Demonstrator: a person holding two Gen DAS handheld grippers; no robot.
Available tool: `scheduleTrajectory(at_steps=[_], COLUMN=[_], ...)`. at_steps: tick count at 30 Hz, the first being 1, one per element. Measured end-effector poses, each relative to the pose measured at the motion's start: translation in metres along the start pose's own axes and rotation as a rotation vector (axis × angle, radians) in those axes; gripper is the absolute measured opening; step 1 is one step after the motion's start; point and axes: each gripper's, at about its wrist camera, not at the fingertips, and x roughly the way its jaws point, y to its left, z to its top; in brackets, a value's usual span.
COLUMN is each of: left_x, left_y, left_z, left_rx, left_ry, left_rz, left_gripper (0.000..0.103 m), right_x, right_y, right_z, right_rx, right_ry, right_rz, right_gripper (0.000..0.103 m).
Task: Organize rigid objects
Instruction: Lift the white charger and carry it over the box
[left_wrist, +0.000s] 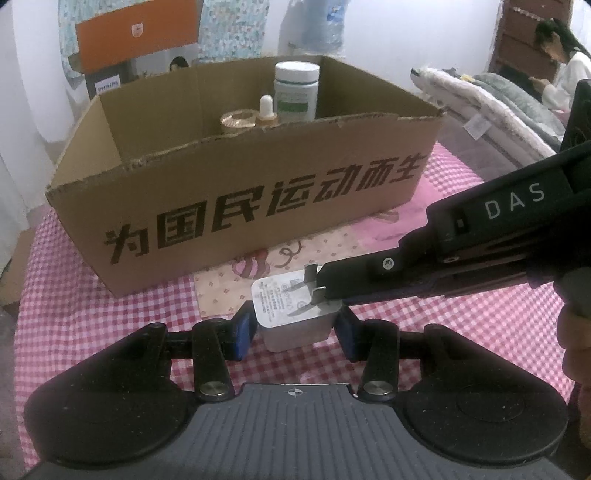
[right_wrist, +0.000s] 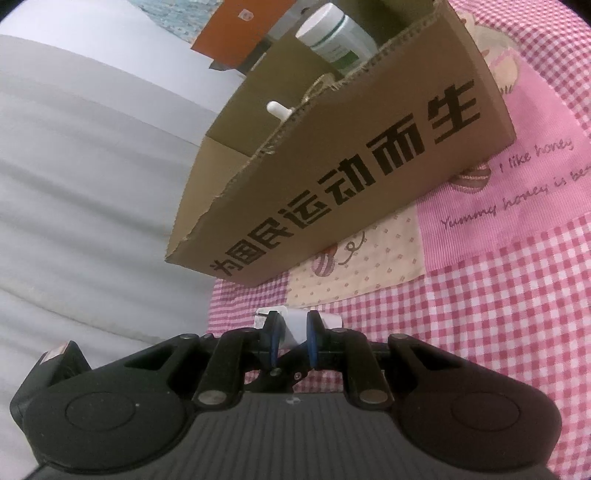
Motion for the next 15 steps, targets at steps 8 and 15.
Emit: scheduleTrajectory(at_steps=[8, 15], left_x=[-0.023, -0.047], left_y=[-0.011, -0.018], left_z=[0.005, 0.021], left_rx=[0.024, 0.030], left_ry=[-0.046, -0.101], left_rz=[0.018, 0.018], left_gripper=[0.045, 0.045], right_x=[-0.023, -0.048], right_y=[0.013, 0.031], right_z=[-0.001, 0.005], right_rx=[-0.036, -0.078], right_ry=[-0.034, -0.082], right_rz=[0.027, 0.056], right_gripper=[0.017, 0.017])
